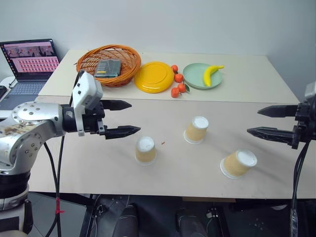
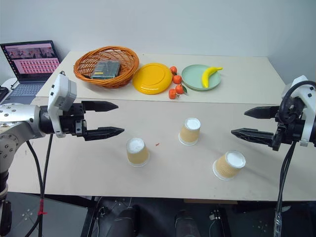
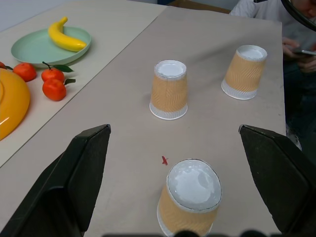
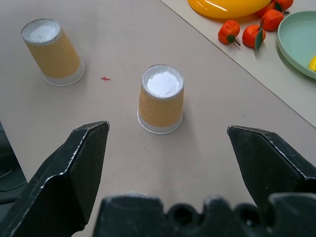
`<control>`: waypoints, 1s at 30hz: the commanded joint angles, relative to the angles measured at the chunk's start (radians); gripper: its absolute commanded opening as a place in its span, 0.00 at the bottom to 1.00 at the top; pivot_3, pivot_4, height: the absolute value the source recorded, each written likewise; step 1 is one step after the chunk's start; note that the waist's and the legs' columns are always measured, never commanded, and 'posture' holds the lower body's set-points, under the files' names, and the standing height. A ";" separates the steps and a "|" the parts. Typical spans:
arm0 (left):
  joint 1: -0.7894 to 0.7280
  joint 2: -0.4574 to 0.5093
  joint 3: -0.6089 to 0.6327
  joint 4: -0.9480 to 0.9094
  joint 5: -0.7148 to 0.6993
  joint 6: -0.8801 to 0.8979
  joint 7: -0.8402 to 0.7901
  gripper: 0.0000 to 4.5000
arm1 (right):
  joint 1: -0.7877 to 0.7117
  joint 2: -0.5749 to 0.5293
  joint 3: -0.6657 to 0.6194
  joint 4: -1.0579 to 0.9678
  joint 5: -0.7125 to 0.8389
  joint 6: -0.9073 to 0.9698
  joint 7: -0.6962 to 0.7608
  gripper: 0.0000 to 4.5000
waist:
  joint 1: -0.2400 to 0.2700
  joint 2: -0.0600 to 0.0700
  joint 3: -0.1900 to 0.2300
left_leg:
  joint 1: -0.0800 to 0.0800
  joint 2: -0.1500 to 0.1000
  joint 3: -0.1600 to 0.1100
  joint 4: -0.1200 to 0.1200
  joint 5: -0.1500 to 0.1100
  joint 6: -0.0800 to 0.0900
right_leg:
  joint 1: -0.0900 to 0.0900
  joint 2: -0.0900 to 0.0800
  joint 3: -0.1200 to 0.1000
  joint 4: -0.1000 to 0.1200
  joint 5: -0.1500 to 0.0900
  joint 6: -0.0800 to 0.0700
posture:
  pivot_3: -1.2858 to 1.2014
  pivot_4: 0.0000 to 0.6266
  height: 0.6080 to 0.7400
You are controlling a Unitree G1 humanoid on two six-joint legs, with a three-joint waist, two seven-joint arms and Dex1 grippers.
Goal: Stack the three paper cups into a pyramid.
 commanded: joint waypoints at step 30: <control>-0.475 -0.192 -0.224 0.330 0.157 -0.069 -0.143 0.99 | 0.257 0.181 -0.279 -0.302 0.138 0.137 -0.150 1.00 | -0.002 0.000 0.000 | 0.000 -0.002 -0.002 0.007 0.000 0.000 | 0.000 0.000 0.001 0.010 -0.001 0.001 | 0.52 0.24 0.94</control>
